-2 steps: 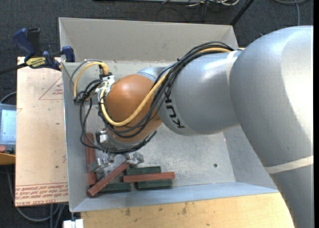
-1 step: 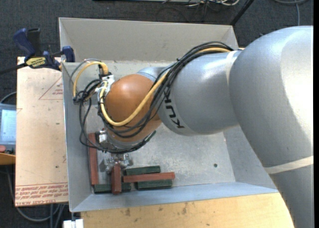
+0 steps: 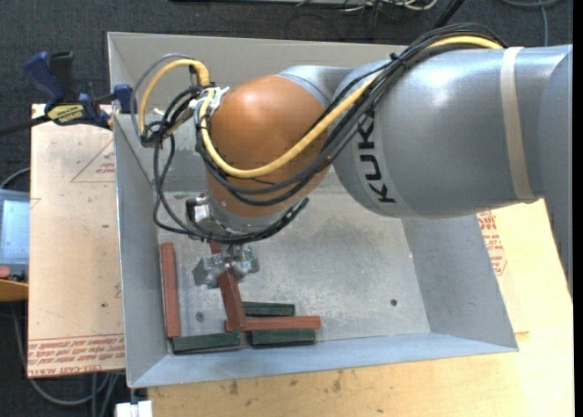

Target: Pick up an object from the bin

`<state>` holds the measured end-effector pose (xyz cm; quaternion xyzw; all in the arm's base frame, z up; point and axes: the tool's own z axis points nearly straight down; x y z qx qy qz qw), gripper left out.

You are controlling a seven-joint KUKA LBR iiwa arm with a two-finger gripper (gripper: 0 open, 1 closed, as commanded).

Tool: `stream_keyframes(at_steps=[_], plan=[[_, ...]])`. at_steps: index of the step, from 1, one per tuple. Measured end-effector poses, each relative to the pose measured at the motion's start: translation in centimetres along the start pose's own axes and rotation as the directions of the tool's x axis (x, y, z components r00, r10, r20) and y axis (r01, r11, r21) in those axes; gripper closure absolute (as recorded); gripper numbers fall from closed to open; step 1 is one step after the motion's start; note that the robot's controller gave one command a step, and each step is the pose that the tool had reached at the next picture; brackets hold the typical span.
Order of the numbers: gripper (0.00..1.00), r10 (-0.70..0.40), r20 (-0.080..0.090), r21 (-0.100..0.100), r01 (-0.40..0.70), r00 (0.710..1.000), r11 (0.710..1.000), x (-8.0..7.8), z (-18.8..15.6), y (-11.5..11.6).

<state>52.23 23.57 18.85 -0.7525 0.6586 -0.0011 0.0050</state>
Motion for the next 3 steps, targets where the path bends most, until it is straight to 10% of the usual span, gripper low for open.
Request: stream_keyframes(at_steps=[1,2,3], plan=[[1.00,-0.032,-0.001,-0.007,0.032,1.000,0.999,-0.6,-0.3,0.5],[1.00,-0.351,0.000,0.000,0.351,0.936,0.936,0.5,-17.7,-0.4],[1.00,-0.351,0.002,-0.009,0.351,0.936,0.936,0.5,-17.4,-0.3]])
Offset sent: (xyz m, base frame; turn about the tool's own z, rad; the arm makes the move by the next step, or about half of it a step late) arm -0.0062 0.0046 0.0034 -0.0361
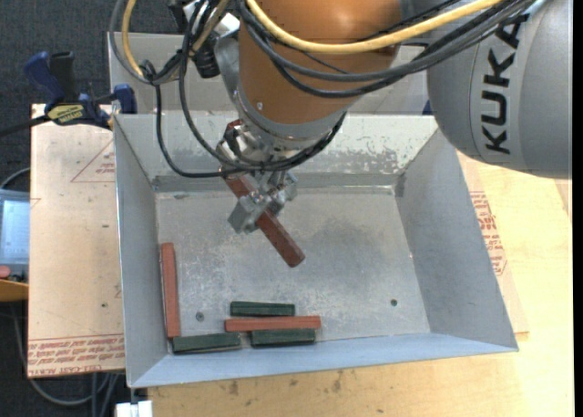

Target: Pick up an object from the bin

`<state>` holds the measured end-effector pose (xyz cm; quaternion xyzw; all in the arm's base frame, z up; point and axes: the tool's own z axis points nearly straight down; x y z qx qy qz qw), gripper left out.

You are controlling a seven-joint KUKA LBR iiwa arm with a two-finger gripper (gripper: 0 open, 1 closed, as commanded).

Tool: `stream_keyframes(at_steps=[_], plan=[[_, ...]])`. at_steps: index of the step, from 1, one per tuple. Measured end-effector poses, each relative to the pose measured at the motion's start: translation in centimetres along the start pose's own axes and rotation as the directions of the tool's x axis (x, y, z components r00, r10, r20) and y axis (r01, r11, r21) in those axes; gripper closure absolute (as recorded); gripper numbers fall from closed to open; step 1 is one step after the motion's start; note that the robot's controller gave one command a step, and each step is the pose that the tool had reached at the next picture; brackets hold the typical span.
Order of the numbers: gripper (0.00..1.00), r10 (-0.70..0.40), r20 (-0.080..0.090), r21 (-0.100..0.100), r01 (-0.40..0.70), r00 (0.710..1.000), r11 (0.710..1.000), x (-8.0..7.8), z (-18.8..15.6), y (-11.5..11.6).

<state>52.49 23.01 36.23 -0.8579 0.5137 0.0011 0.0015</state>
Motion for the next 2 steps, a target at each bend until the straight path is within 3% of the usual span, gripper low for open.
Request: stream_keyframes(at_steps=[2], plan=[[1.00,0.000,0.000,-0.001,0.000,1.000,1.000,0.01,0.05,0.00]])
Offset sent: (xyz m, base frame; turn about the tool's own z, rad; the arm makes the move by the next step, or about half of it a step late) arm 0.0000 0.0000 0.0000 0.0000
